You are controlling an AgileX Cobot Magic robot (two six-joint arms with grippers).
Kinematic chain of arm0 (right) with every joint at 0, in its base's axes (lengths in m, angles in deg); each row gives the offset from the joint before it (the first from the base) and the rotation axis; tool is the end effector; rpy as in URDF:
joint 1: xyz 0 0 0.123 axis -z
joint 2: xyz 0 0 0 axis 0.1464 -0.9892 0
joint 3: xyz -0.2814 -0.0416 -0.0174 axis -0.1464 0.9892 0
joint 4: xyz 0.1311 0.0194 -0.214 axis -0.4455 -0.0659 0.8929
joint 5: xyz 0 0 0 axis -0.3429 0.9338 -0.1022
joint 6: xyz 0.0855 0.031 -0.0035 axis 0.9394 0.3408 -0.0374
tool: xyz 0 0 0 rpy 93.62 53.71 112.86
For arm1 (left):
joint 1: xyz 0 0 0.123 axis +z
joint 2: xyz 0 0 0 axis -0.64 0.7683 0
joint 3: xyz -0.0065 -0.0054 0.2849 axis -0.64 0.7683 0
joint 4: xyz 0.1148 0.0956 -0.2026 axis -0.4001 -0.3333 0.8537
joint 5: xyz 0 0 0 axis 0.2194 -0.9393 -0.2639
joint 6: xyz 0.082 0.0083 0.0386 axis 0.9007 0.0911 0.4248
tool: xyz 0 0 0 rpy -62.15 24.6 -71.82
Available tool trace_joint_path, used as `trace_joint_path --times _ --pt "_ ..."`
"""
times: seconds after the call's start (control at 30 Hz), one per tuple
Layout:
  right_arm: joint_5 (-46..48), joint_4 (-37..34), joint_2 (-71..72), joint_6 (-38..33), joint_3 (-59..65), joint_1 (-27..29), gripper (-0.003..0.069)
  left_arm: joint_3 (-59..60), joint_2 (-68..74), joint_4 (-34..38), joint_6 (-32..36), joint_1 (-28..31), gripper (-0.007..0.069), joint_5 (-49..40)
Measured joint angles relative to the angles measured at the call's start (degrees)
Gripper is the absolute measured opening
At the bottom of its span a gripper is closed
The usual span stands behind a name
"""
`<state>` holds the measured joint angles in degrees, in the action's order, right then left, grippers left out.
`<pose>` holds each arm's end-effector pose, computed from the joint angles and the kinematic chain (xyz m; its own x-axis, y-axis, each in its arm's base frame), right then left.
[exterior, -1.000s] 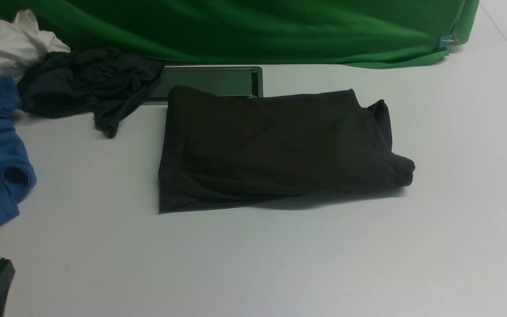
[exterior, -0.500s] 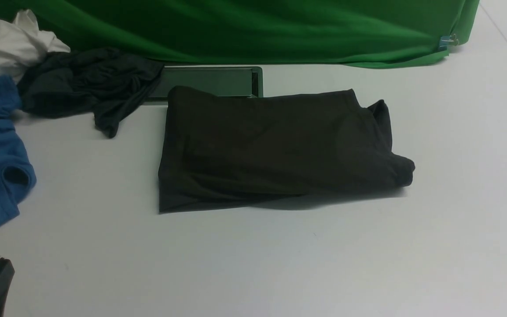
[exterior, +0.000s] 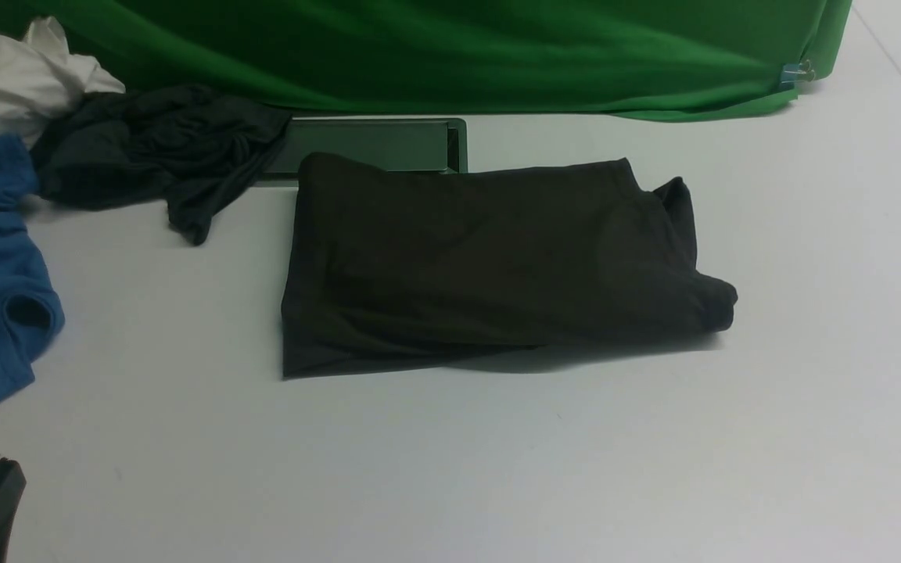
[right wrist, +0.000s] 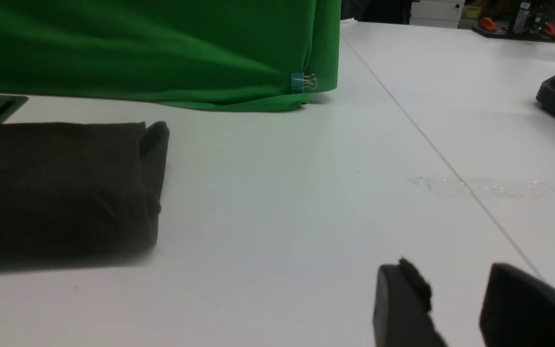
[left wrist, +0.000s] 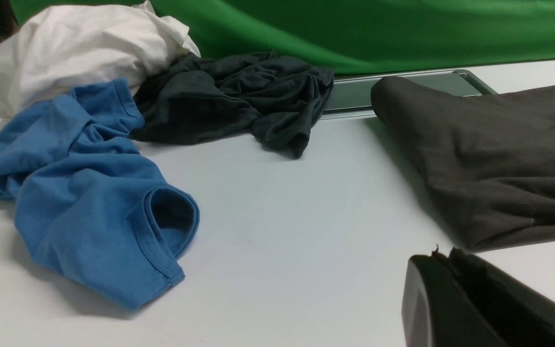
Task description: Fold a long-sleeved shirt on a white desktop.
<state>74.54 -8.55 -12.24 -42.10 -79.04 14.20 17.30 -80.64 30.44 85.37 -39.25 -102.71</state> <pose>0.0566 -0.0073 0.1891 -0.1686 -0.0607 -0.9838 0.1054 0.9913 -0.0793 0.0553 0.0005 0.1884 -0.1668 0.0996 -0.9809 0.0073 0.9950 0.0998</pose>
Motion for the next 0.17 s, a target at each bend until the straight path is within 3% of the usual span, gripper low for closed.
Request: trace_joint_path --times 0.17 --pt "0.0 0.0 0.0 0.0 0.0 0.0 0.0240 0.0 0.0 0.0 0.0 0.0 0.0018 0.0"
